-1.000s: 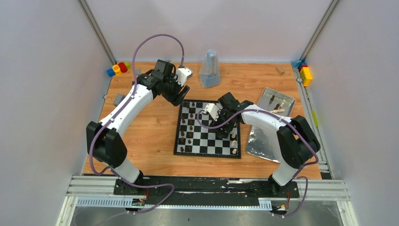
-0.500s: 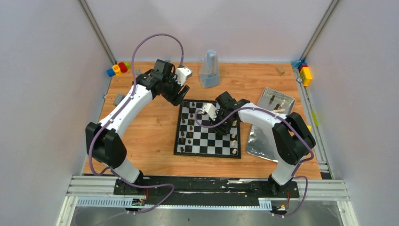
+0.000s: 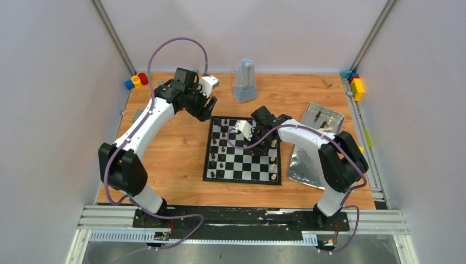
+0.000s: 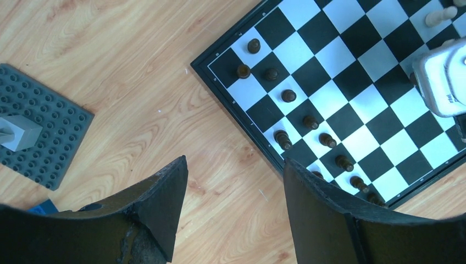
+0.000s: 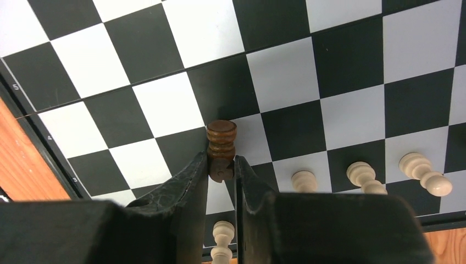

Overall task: Set up the chess pieces on the board
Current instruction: Pick up the chess piece from the chessboard.

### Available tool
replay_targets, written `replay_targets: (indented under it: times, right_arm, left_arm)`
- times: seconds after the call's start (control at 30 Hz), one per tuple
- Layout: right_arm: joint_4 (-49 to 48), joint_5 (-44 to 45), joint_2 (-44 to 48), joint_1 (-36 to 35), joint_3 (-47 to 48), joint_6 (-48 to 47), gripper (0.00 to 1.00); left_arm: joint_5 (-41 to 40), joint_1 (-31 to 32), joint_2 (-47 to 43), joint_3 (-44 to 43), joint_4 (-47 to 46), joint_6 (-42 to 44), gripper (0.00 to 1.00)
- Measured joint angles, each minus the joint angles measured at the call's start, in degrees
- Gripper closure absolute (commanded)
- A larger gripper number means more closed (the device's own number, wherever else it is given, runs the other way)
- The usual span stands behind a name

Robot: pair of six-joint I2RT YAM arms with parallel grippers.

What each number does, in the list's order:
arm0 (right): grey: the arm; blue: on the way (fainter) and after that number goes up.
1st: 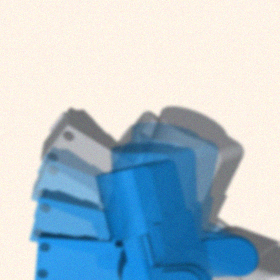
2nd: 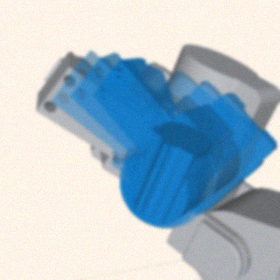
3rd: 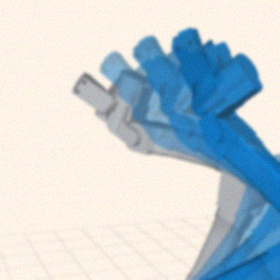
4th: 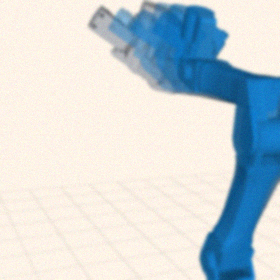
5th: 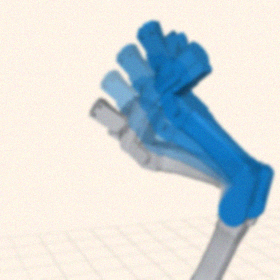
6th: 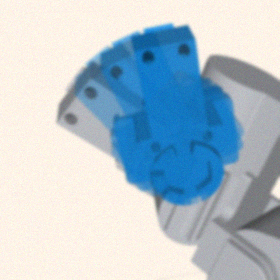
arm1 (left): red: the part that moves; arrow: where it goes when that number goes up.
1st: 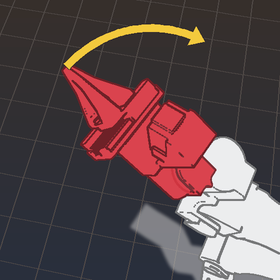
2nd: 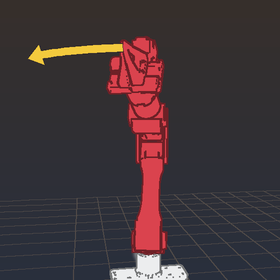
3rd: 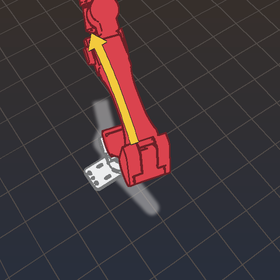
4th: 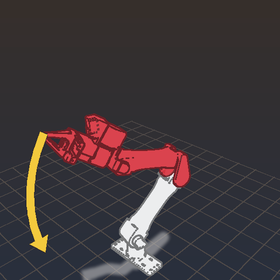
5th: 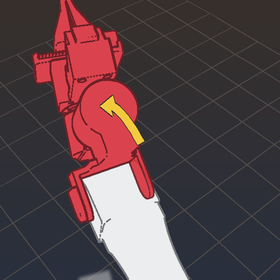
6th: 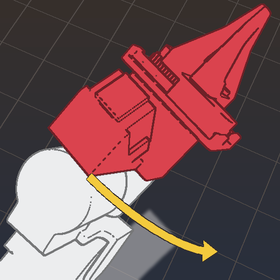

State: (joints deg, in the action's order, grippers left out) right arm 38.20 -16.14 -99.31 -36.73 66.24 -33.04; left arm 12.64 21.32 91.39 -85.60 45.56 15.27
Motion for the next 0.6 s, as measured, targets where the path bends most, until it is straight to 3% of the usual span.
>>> replay_targets:
  times: [0.3,0.6]
  right_arm:
    - [1.03,-4.26,2.71,0.0,3.21,-0.07,1.0]
    - [-1.75,-9.33,7.28,0.17,8.46,2.05,1.0]
  left_arm:
    - [15.26,-7.43,0.13,1.7,-2.38,-6.03,0.3]
    - [40.54,-6.64,6.95,2.1,-5.99,-17.73,0.27]
